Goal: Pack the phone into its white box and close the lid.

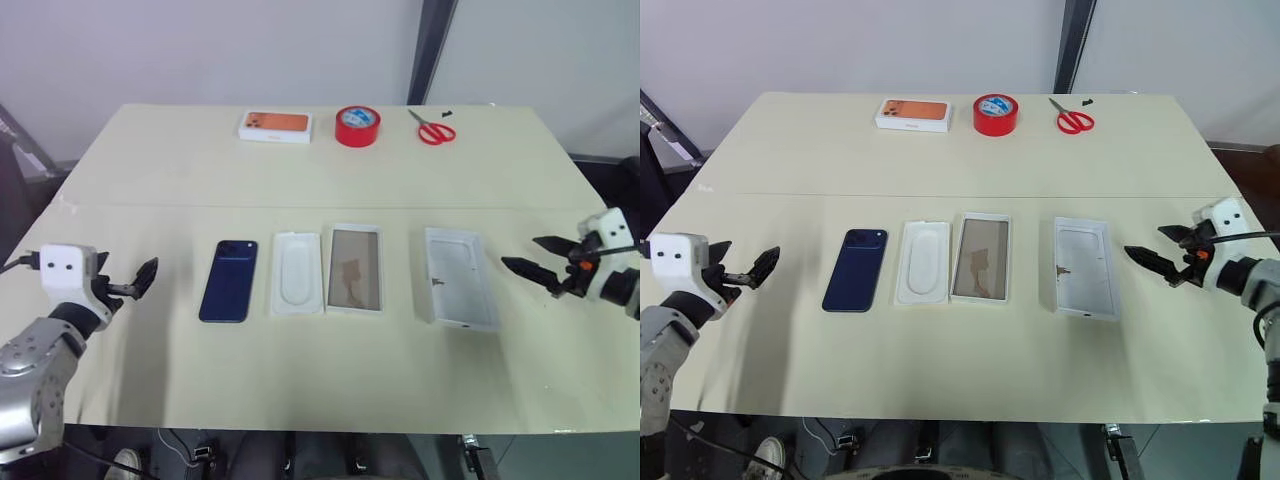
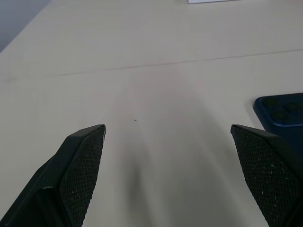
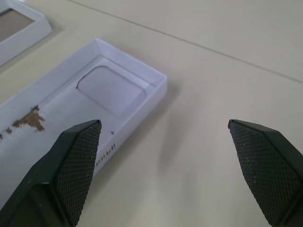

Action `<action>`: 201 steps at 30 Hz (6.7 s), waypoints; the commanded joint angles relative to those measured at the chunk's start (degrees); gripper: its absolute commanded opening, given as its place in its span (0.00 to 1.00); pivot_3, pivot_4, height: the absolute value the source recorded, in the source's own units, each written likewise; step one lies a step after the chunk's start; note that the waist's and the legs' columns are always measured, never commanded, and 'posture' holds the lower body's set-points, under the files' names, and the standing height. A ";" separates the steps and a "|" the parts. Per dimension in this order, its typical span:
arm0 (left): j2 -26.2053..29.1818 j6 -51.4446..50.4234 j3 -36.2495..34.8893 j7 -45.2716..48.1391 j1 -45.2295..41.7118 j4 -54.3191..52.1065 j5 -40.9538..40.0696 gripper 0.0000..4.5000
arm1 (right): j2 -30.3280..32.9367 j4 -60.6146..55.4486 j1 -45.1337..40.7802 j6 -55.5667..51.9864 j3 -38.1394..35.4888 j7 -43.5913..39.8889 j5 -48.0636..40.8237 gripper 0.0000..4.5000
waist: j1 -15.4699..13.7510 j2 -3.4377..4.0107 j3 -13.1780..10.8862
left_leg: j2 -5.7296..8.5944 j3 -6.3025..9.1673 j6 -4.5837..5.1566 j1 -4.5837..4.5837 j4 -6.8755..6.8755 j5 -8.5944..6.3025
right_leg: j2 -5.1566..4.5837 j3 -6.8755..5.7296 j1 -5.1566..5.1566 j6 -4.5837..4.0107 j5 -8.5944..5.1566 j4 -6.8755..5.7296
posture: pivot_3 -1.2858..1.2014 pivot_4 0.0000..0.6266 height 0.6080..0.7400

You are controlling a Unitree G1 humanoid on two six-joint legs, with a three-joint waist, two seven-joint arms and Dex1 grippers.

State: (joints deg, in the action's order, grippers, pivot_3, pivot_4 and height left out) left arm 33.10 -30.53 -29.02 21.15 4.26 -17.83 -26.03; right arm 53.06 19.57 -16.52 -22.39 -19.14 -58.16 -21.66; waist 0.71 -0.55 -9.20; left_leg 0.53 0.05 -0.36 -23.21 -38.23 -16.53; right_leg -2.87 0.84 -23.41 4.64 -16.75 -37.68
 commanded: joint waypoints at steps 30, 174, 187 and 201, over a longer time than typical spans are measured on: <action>-17.01 -43.94 13.40 -17.49 -25.14 -9.18 -18.37 0.99 | -8.89 -44.96 -2.36 -13.90 16.88 5.80 -5.46 1.00 | -0.09 -0.07 -0.04 | 0.03 0.07 -0.05 -0.06 -0.17 0.05 | 0.17 -0.02 -0.04 0.06 0.01 -0.25 | 0.52 0.24 0.92; -2.20 -19.76 21.88 13.18 -17.10 -7.62 -11.96 0.95 | -22.10 -28.69 -20.22 -19.28 41.52 15.70 29.79 0.01 | 0.18 -0.15 -0.08 | 0.05 0.12 -0.30 -0.18 -0.30 0.18 | 0.10 -0.01 -0.22 0.03 0.00 -0.37 | 0.52 0.24 0.92; 6.25 -7.78 22.02 24.61 -11.54 -8.94 -7.94 0.95 | -13.02 -42.41 -9.68 -16.20 31.24 -1.72 10.69 0.42 | -0.02 -0.14 -0.09 | 0.05 0.13 -0.30 -0.15 -0.04 0.18 | 0.07 -0.02 -0.23 0.02 -0.01 -0.23 | 0.52 0.24 0.92; 9.87 -0.95 25.44 30.18 -7.79 -8.24 -3.81 0.95 | -12.25 -44.23 -3.18 -13.34 39.03 4.08 15.96 0.68 | 0.01 -0.13 -0.09 | 0.03 0.13 -0.30 -0.10 -0.01 0.18 | 0.05 -0.02 -0.20 -0.02 -0.01 -0.23 | 0.52 0.24 0.92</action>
State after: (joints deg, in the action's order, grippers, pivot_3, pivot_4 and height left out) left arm 42.58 -32.77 -3.11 51.16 -3.43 -25.35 -30.06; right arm 41.04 -23.61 -18.74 -36.87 19.85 -54.21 -6.03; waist 0.73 -0.68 -9.29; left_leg 0.56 0.17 -0.66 -23.30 -38.23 -16.35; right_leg -2.82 0.82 -23.61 4.62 -16.76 -37.91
